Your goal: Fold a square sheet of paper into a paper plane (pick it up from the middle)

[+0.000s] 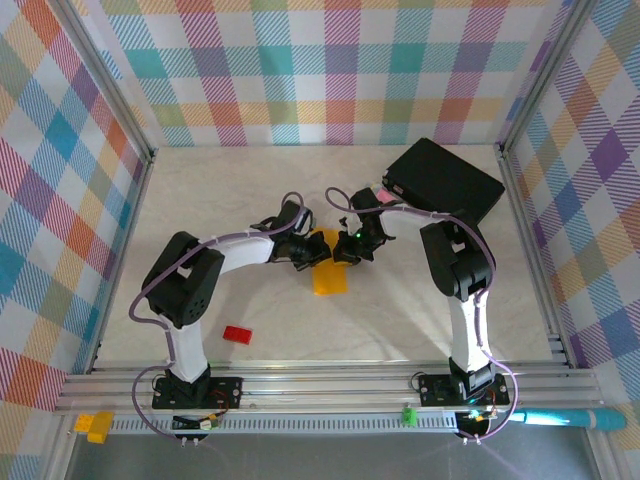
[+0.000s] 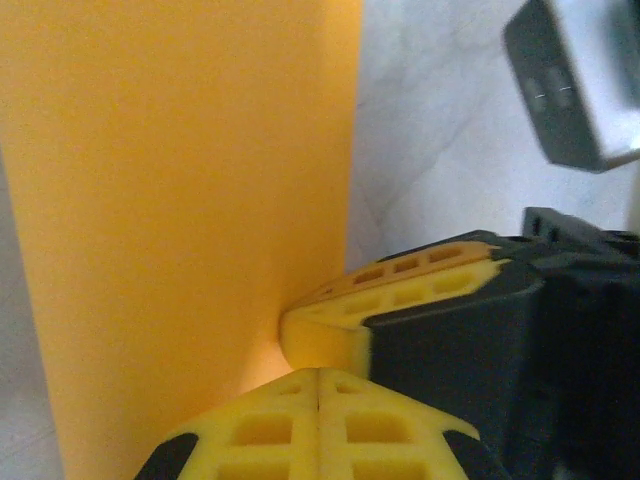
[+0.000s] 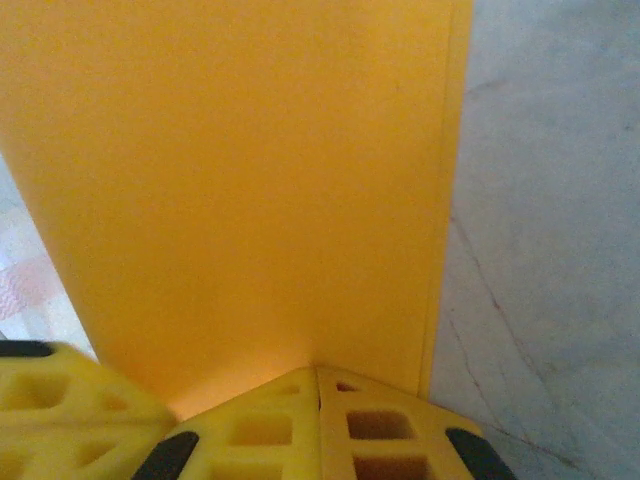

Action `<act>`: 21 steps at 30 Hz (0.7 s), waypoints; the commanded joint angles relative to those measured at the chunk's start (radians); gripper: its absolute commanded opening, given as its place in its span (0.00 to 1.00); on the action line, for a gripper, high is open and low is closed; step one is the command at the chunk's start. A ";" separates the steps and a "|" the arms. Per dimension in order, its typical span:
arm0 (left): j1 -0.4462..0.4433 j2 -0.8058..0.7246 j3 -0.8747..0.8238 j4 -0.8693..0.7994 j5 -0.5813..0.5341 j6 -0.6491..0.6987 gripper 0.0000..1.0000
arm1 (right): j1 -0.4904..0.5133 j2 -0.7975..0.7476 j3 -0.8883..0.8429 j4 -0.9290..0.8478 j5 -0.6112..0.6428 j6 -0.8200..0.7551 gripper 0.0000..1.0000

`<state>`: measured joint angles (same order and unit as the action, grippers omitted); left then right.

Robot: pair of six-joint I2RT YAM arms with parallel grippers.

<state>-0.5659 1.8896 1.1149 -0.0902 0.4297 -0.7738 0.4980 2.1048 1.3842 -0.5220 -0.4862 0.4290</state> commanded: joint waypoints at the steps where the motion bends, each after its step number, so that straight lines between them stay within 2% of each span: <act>1: 0.004 0.026 -0.003 -0.008 0.021 -0.001 0.00 | 0.002 0.100 -0.048 -0.138 0.194 0.011 0.05; 13: 0.045 0.055 -0.075 -0.016 -0.018 0.059 0.00 | 0.001 0.124 -0.062 -0.187 0.278 0.004 0.04; 21: 0.149 0.001 -0.164 -0.036 0.036 0.149 0.00 | -0.004 0.146 -0.095 -0.203 0.338 -0.015 0.04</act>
<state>-0.4908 1.9167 1.0119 0.0006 0.5182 -0.6857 0.5018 2.1113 1.3922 -0.5571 -0.4435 0.4313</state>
